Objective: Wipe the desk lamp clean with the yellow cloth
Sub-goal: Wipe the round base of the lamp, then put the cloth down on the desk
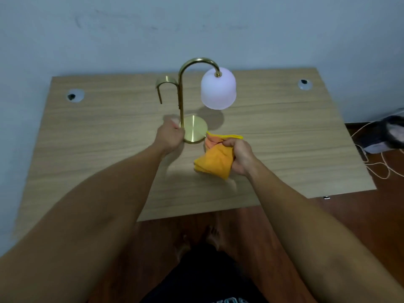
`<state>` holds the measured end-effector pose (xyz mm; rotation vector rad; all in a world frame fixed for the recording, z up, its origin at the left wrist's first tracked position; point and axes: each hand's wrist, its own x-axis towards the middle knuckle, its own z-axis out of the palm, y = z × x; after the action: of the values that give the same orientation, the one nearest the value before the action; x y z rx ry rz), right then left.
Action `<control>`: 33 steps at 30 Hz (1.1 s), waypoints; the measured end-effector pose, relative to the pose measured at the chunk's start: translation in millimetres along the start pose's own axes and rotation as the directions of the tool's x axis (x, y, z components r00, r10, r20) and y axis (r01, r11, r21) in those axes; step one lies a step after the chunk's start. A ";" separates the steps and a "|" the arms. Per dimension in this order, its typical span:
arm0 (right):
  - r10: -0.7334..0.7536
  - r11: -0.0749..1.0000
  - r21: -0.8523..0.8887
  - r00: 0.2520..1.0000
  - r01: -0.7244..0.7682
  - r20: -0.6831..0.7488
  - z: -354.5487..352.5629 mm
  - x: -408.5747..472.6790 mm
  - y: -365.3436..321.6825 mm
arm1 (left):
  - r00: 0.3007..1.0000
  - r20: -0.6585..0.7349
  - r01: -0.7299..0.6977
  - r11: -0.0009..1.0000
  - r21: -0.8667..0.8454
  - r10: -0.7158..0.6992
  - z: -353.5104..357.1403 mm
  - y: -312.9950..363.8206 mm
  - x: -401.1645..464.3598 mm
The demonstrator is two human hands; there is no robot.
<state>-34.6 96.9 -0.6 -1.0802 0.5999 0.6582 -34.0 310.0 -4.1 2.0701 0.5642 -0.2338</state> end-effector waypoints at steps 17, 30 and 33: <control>0.083 0.963 -0.268 0.981 -0.034 0.175 -32.7 -36.7 -58.7 | 0.901 0.432 0.284 0.811 -0.511 -0.043 32.0 44.0 -67.7; 0.017 0.810 -0.585 0.996 0.037 0.086 -173.0 -7.6 -98.7 | 0.953 0.279 0.245 0.845 -0.476 -0.119 176.0 85.3 -85.1; -0.067 0.761 -0.642 0.996 0.091 0.061 -198.0 -3.5 -102.4 | 0.954 0.264 0.251 0.863 -0.437 -0.143 207.6 88.0 -78.4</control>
<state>14.5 -120.5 -7.3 -1.7293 0.2844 0.8360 -48.8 72.2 -19.4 1.4930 0.6261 -0.4043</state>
